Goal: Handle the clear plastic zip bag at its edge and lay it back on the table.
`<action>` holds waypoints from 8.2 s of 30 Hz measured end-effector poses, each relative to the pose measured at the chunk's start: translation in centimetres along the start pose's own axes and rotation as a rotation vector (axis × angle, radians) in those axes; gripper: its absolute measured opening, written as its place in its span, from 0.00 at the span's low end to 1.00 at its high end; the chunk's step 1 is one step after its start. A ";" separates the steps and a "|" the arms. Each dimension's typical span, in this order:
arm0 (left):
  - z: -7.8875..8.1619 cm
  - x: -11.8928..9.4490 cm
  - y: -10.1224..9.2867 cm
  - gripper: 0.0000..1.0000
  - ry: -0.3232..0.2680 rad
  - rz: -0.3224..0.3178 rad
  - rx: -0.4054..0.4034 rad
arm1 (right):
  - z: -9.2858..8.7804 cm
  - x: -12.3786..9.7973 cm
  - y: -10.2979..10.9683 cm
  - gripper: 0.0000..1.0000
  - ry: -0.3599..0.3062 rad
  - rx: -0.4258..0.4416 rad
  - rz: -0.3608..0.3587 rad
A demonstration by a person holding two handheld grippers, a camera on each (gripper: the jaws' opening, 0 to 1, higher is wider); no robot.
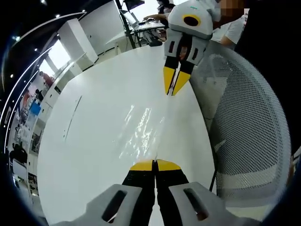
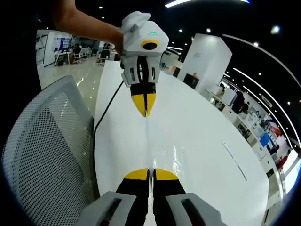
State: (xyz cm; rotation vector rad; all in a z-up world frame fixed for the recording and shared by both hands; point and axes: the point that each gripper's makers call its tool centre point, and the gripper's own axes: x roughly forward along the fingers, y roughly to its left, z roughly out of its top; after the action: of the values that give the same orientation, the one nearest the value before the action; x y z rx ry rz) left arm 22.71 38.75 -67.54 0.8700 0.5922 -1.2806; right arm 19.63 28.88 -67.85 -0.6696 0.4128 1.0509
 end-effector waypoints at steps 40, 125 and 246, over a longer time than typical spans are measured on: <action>0.1 0.6 -1.0 0.00 0.012 -0.020 0.064 | -1.8 -0.6 0.7 0.00 0.044 0.007 0.014; 7.6 3.1 -4.1 0.07 -0.166 0.000 0.217 | 1.0 1.3 -0.4 0.00 0.038 0.176 0.074; 1.7 -5.4 -0.3 0.31 -0.389 0.312 -0.506 | -2.1 1.7 -10.4 0.00 0.125 0.148 -0.326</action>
State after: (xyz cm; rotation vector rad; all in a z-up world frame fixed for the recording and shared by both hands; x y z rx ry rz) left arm 21.11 40.43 -62.34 0.2665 0.4195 -0.9196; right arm 29.66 25.13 -67.23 -0.6466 0.4674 0.6649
